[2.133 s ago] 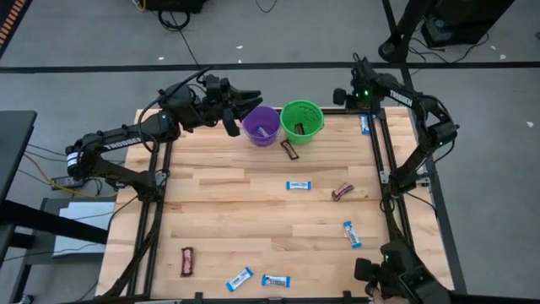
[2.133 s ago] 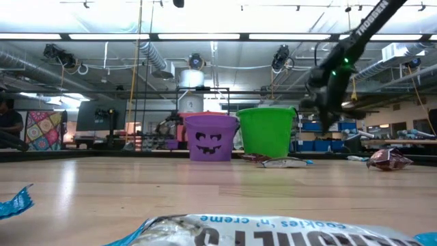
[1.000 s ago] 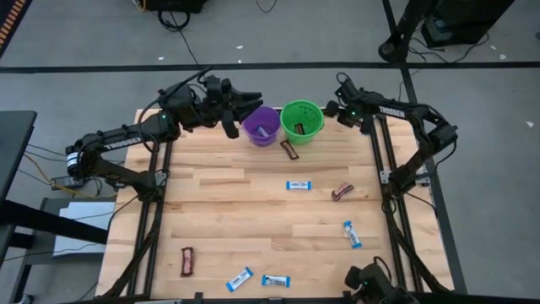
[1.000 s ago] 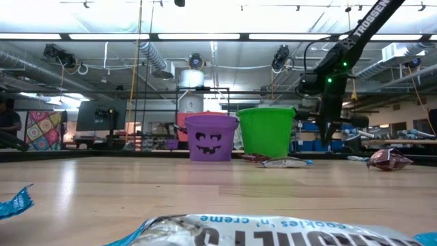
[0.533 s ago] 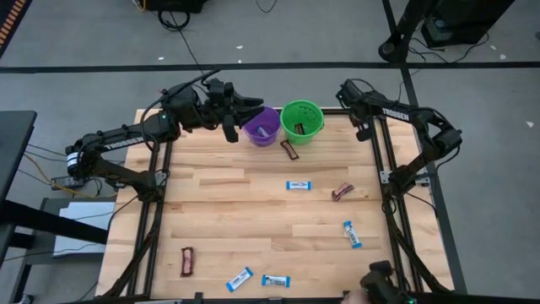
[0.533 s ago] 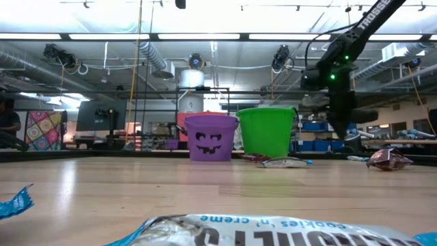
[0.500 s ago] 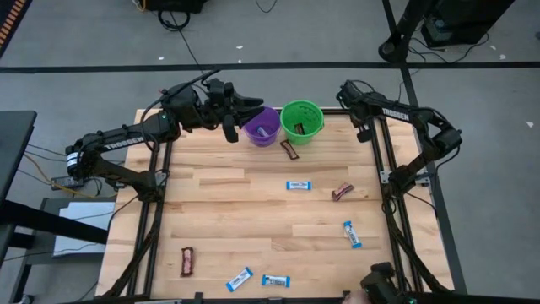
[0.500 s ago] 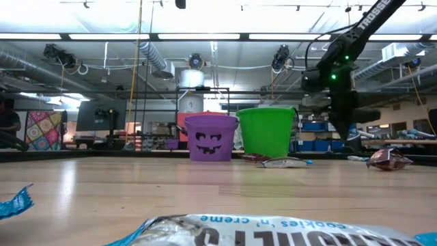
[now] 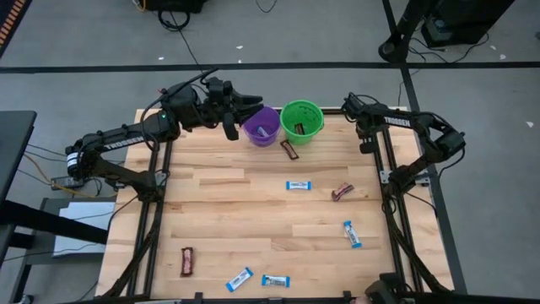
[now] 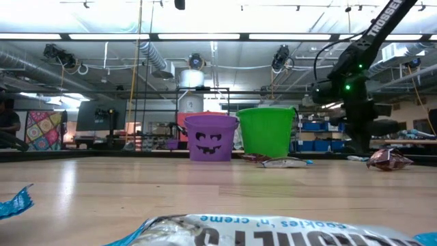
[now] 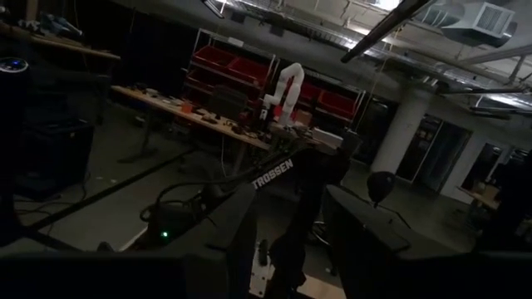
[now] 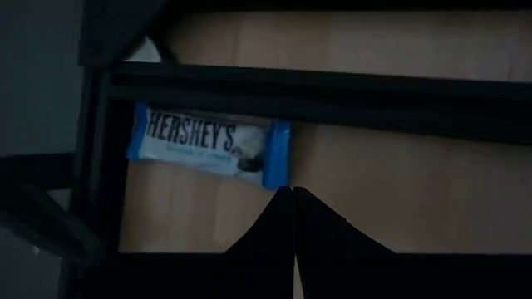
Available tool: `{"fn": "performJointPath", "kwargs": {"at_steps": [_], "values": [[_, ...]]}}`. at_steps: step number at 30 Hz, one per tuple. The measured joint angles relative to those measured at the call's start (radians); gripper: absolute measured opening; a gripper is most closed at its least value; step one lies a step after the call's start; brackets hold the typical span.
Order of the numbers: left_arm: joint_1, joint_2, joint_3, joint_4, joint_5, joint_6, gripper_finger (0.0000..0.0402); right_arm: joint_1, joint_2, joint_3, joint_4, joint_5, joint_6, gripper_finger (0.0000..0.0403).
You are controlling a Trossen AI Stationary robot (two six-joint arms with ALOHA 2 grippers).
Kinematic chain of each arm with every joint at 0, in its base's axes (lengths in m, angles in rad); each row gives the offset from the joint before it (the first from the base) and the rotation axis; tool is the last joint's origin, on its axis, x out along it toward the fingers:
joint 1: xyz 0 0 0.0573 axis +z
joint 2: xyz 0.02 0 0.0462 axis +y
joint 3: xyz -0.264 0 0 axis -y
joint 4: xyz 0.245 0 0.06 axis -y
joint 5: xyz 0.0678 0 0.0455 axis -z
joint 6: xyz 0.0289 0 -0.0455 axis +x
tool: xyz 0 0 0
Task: Sort candy by brand, put in halloween buckets
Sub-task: Put the white chocolate bar into the purple bucket
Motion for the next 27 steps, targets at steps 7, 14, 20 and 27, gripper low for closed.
{"fn": "performJointPath", "kwargs": {"at_steps": [7, 14, 20, 27], "values": [[-0.001, 0.0, 0.0, 0.001, 0.0, -0.003, 0.0142, -0.048, -0.002, 0.004, 0.238, -0.105, -0.116, 0.0006], [-0.001, 0.0, 0.0, 0.001, 0.007, -0.002, 0.0142, -0.059, -0.03, 0.057, 0.194, 0.019, -0.067, 0.0004], [-0.001, 0.0, 0.0, 0.0, 0.008, -0.006, 0.0142, -0.107, -0.012, 0.058, 0.181, 0.039, -0.001, 0.0003], [-0.001, 0.0, 0.0, 0.006, -0.019, -0.031, 0.0142, -0.147, 0.021, 0.058, 0.162, 0.029, 0.001, 0.0003]]}}
